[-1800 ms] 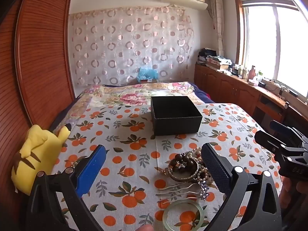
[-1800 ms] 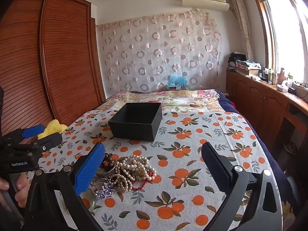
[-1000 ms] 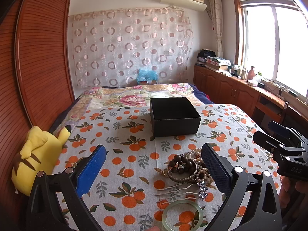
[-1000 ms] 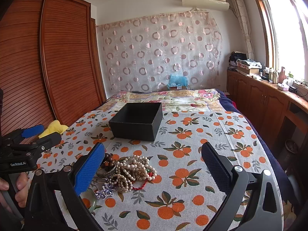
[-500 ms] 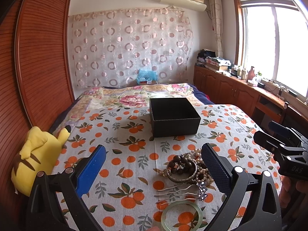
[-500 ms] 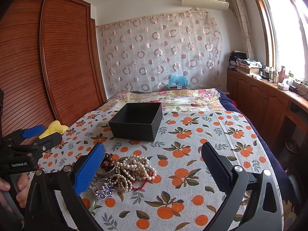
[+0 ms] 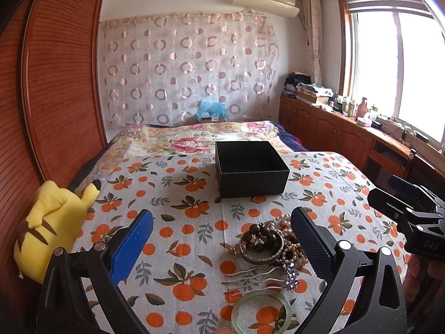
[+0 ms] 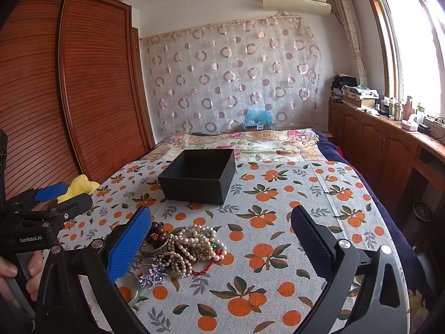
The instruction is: Organize jewelry
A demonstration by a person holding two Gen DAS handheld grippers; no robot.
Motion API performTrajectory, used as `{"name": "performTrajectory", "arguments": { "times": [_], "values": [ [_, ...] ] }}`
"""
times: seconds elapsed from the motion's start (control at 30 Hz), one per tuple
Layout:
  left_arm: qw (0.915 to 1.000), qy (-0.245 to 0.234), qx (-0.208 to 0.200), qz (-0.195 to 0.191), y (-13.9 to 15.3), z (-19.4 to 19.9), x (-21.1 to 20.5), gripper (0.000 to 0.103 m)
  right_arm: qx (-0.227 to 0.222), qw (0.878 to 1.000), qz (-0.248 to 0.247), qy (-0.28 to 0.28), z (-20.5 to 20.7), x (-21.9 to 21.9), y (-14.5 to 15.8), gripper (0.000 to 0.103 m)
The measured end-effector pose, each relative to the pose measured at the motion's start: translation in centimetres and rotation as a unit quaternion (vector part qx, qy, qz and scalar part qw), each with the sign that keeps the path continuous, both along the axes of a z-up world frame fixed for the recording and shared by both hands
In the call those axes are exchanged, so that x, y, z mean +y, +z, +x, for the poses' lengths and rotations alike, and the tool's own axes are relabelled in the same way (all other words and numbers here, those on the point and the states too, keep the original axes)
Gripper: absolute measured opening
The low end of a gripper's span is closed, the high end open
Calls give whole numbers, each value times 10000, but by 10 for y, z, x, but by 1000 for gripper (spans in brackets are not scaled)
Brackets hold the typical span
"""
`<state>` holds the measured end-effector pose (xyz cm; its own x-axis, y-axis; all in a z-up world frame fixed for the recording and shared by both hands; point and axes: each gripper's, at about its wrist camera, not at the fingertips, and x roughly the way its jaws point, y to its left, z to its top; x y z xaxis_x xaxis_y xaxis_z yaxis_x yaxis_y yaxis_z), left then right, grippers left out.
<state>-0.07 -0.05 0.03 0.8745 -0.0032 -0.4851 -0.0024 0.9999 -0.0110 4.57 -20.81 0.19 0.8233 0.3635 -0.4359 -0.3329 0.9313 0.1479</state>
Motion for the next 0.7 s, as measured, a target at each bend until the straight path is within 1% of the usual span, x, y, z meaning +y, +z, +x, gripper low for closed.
{"name": "performTrajectory", "arguments": {
  "times": [0.7],
  "values": [
    [10000,-3,3,-19,0,0,0,96,-2,10000,8,5,-1,1,-1,101]
  ]
}}
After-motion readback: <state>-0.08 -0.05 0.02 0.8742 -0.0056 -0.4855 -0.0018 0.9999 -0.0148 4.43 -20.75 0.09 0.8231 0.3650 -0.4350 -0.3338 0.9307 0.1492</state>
